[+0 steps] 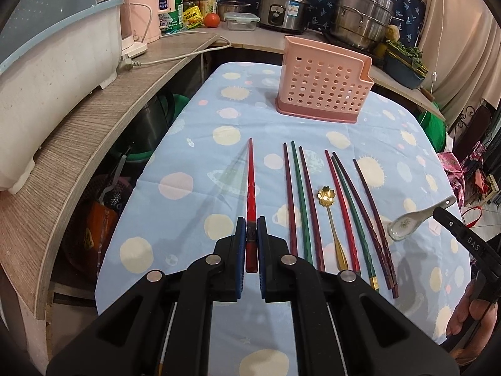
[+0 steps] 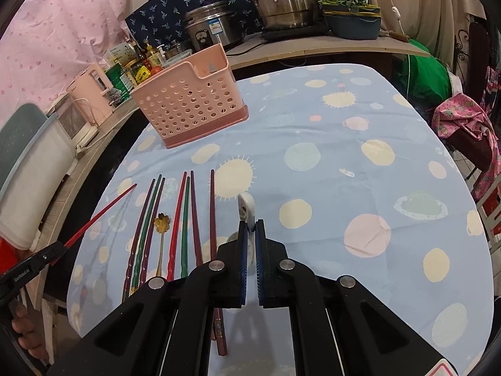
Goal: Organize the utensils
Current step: 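Lower the white spoon and red chopstick into the pink basket, opening both tools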
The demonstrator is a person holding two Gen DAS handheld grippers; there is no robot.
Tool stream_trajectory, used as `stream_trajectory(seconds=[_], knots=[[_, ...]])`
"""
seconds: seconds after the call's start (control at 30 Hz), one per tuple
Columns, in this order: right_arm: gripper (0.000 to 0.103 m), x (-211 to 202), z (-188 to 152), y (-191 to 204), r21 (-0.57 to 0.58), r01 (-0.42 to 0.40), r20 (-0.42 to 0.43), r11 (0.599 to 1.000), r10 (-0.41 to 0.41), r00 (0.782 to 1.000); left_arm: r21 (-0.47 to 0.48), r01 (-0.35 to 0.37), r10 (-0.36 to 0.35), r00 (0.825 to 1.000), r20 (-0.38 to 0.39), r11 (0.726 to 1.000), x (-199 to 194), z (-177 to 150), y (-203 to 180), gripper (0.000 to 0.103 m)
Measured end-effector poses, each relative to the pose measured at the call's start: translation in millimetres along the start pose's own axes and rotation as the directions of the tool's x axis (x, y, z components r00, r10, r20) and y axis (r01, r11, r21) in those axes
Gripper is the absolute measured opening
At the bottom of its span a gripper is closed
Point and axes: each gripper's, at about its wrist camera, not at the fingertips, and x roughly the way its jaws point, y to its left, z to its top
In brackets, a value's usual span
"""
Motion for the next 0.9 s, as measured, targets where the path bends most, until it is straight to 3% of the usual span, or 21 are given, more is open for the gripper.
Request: stream_trajectory(seconds=[0.43, 0.9], knots=[[0.005, -7.2, 26.4, 9.3, -0.040, -0.009, 0.043, 0.999, 0.011, 0.999, -0.011, -0.003, 0.004, 0.992, 0.129, 1.000, -29.5, 49.0, 6.6, 0.007], [0.005, -2.1, 81.2, 30.4, -0.065, -0.060, 0.089, 0.996, 0.066, 0.994, 0.009, -0.012, 0.009, 0.959, 0.284, 1.000, -63.6, 136.2, 0.2, 0.007]])
